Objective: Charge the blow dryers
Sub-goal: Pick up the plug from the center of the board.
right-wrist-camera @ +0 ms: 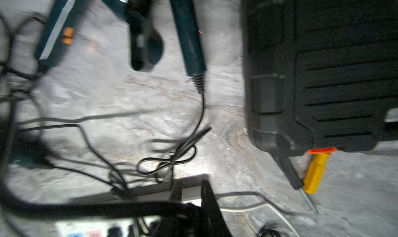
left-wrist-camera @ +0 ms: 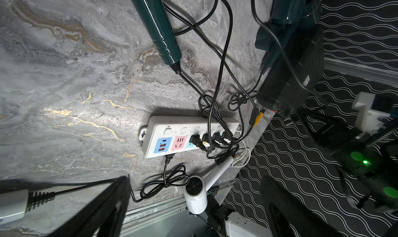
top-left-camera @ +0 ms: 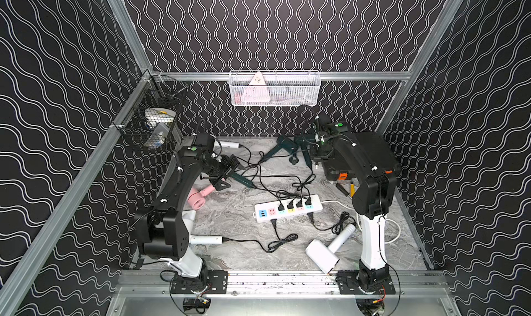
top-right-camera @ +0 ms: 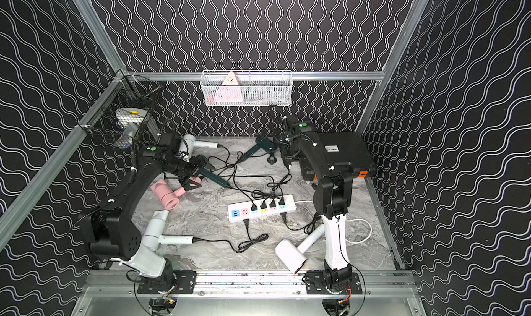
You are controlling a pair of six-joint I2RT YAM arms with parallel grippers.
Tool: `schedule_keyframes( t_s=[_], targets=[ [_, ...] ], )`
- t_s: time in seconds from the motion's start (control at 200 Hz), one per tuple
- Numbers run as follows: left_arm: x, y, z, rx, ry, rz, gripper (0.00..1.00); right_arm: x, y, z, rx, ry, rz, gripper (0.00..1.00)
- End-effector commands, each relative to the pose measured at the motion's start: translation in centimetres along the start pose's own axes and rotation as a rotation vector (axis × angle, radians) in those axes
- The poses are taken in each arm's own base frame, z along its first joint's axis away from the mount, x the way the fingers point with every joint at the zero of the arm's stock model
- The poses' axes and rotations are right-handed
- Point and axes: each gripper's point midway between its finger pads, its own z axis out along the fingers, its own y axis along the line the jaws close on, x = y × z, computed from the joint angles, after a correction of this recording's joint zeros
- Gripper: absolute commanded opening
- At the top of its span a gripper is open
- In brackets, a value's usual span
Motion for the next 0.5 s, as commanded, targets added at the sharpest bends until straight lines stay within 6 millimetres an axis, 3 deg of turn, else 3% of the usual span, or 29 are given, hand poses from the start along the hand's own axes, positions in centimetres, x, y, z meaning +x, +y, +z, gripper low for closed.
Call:
schedule_keyframes(
  t_s=[0.0,0.2,0.405,0.445,0.46,0.495],
  targets=[
    [0.5,-0.3,-1.3,0.021,-0.049,0.007,0.98,1.4,5.1,-1.8,-0.249,0.083,0.1,0.0],
    [2.7,-0.9,-2.9,0.073,-0.168,0.097,0.95,3.4,11.6,-5.2,-0.505,0.156,0.17,0.0],
    [7.2,-2.0,-1.9,0.12,-0.243,0.261,0.93,7.4,16.5,-7.9,-0.588,0.205,0.131,0.0],
    [8.0,-2.3,-1.7,0.138,-0.256,0.303,0.93,8.2,17.2,-7.6,-0.586,0.218,0.129,0.0],
    [8.3,-2.5,-1.7,0.148,-0.261,0.321,0.93,8.5,17.5,-8.8,-0.603,0.202,0.12,0.0],
    [8.9,-2.6,-1.7,0.16,-0.278,0.358,0.93,9.1,18.2,-9.2,-0.619,0.204,0.117,0.0]
  ],
)
